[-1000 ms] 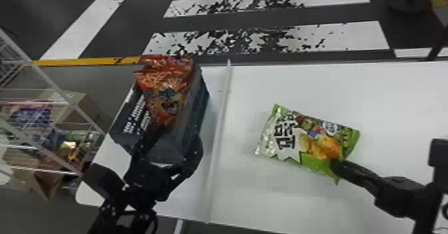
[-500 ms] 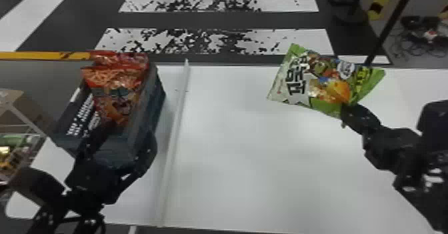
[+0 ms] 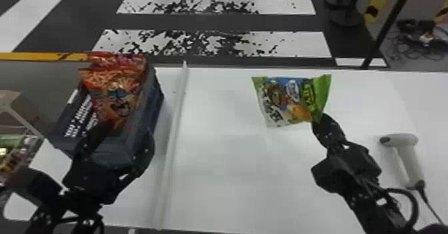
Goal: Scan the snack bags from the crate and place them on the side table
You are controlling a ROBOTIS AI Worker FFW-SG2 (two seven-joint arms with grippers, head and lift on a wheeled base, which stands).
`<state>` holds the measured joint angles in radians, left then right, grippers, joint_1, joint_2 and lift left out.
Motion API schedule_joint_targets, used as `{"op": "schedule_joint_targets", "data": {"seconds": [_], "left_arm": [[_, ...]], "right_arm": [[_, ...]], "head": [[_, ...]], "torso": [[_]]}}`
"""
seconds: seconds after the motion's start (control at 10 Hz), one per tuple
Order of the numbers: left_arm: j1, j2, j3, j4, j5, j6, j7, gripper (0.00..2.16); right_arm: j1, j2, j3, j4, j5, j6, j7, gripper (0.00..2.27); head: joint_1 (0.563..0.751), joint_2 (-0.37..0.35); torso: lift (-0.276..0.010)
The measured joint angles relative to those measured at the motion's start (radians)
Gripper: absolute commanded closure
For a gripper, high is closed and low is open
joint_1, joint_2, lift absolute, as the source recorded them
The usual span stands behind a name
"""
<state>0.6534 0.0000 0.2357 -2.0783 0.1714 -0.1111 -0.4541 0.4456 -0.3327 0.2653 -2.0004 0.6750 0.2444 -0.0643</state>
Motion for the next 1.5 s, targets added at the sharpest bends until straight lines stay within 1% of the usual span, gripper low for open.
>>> {"op": "schedule_joint_targets", "data": {"seconds": [0.1, 0.2, 0.3, 0.4, 0.5, 0.6, 0.7, 0.8, 0.9, 1.0, 1.1, 1.2, 1.3, 1.4, 1.5], "left_arm": [[0.001, 0.000, 0.002, -0.001, 0.002, 0.000, 0.000, 0.09], [0.002, 0.000, 0.002, -0.002, 0.003, 0.000, -0.001, 0.09], [0.002, 0.000, 0.001, -0.001, 0.004, 0.000, -0.002, 0.09], [0.002, 0.000, 0.000, -0.001, 0.004, 0.000, -0.004, 0.09], [0.002, 0.000, -0.001, 0.000, 0.004, 0.000, -0.005, 0.09], [0.003, 0.000, -0.002, 0.000, 0.004, 0.000, -0.005, 0.09], [0.006, 0.000, -0.002, -0.001, 0.004, 0.000, -0.007, 0.09], [0.010, 0.000, -0.003, -0.001, 0.008, 0.000, -0.009, 0.09], [0.013, 0.000, -0.002, -0.003, 0.011, 0.000, -0.010, 0.09], [0.015, 0.000, -0.001, -0.004, 0.013, 0.000, -0.011, 0.09], [0.017, 0.000, -0.001, -0.005, 0.014, -0.001, -0.011, 0.09], [0.018, 0.000, -0.001, -0.005, 0.014, -0.001, -0.011, 0.09], [0.019, 0.000, -0.001, -0.005, 0.015, -0.001, -0.011, 0.09], [0.019, 0.000, 0.001, -0.005, 0.018, -0.001, -0.011, 0.09], [0.020, 0.000, 0.005, -0.005, 0.025, 0.000, -0.012, 0.09]], "right_arm": [[-0.018, -0.021, 0.073, 0.060, 0.154, 0.067, -0.068, 2.25], [-0.038, -0.041, 0.146, 0.122, 0.307, 0.177, -0.129, 2.24], [-0.059, -0.055, 0.213, 0.186, 0.445, 0.308, -0.169, 2.17], [-0.072, -0.068, 0.266, 0.237, 0.550, 0.413, -0.182, 2.17], [-0.075, -0.082, 0.306, 0.267, 0.625, 0.487, -0.198, 2.05], [-0.073, -0.095, 0.334, 0.278, 0.675, 0.537, -0.204, 1.24], [-0.059, -0.113, 0.354, 0.271, 0.695, 0.551, -0.204, 0.08], [-0.036, -0.129, 0.366, 0.241, 0.689, 0.546, -0.202, 0.00], [-0.009, -0.146, 0.370, 0.191, 0.661, 0.533, -0.174, 0.04], [0.024, -0.171, 0.362, 0.119, 0.609, 0.491, -0.098, 0.06], [0.057, -0.187, 0.328, 0.047, 0.529, 0.407, -0.016, 0.06], [0.084, -0.189, 0.276, -0.011, 0.423, 0.310, 0.070, 0.06], [0.100, -0.184, 0.219, -0.058, 0.301, 0.235, 0.157, 0.06], [0.111, -0.163, 0.152, -0.095, 0.177, 0.172, 0.258, 0.06], [0.117, -0.132, 0.075, -0.127, 0.047, 0.134, 0.375, 0.05]], "head": [[0.695, 0.101], [0.695, 0.093], [0.695, 0.070], [0.695, 0.045], [0.695, 0.033], [0.695, 0.028], [0.695, 0.032], [0.695, 0.038], [0.695, 0.050], [0.695, 0.069], [0.695, 0.097], [0.695, 0.111], [0.695, 0.137], [0.695, 0.160], [0.695, 0.178]], "torso": [[-0.094], [-0.094], [-0.094], [-0.094], [-0.094], [-0.094], [-0.094], [-0.094], [-0.094], [-0.094], [-0.094], [-0.094], [-0.094], [-0.094], [-0.094]]}}
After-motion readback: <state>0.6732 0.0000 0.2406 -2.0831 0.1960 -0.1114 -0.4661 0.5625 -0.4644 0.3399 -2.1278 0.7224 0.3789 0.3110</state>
